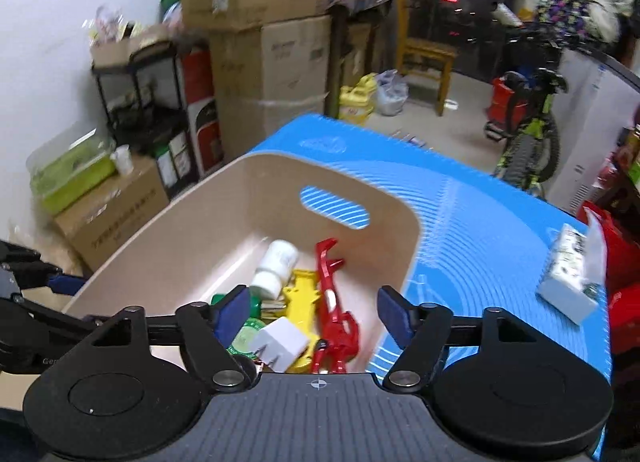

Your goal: Organize rigid objects

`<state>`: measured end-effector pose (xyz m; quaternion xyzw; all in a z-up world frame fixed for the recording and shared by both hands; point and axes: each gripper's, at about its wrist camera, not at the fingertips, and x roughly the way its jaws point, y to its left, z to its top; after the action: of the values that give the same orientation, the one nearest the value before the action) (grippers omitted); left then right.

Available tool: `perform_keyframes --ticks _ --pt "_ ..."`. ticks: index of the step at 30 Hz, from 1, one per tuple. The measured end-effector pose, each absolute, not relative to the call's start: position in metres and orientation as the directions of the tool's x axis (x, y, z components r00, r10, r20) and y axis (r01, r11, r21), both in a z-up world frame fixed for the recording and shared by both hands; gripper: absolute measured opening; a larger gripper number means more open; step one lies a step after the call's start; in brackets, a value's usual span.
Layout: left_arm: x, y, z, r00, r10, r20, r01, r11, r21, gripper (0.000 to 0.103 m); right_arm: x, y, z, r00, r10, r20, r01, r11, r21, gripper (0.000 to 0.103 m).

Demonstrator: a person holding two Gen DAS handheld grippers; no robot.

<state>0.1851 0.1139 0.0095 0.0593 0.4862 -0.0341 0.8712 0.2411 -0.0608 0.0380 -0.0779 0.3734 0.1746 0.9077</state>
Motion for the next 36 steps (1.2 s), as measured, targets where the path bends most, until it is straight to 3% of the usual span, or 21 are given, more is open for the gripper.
perform_keyframes --ticks 6,9,15,36 --pt "0.173 0.101 0.035 0.576 -0.006 -0.818 0.121 0.99 0.077 0.07 0.218 -0.088 0.068 0.716 0.237 -0.657 -0.304 0.953 0.013 0.089" --pt "0.165 0.093 0.05 0.598 -0.021 -0.801 0.13 0.989 0.071 0.072 0.203 -0.102 0.082 0.742 0.22 -0.633 -0.279 0.96 0.008 0.091" --pt "0.144 0.081 0.076 0.64 -0.018 -0.768 0.117 0.99 0.075 0.073 0.173 -0.127 0.107 0.779 0.183 -0.6 -0.217 0.976 0.015 0.095" --pt "0.04 0.037 0.132 0.749 0.054 -0.66 0.01 0.996 0.094 0.073 0.043 -0.179 0.158 0.841 0.127 -0.525 -0.12 0.992 0.049 0.096"
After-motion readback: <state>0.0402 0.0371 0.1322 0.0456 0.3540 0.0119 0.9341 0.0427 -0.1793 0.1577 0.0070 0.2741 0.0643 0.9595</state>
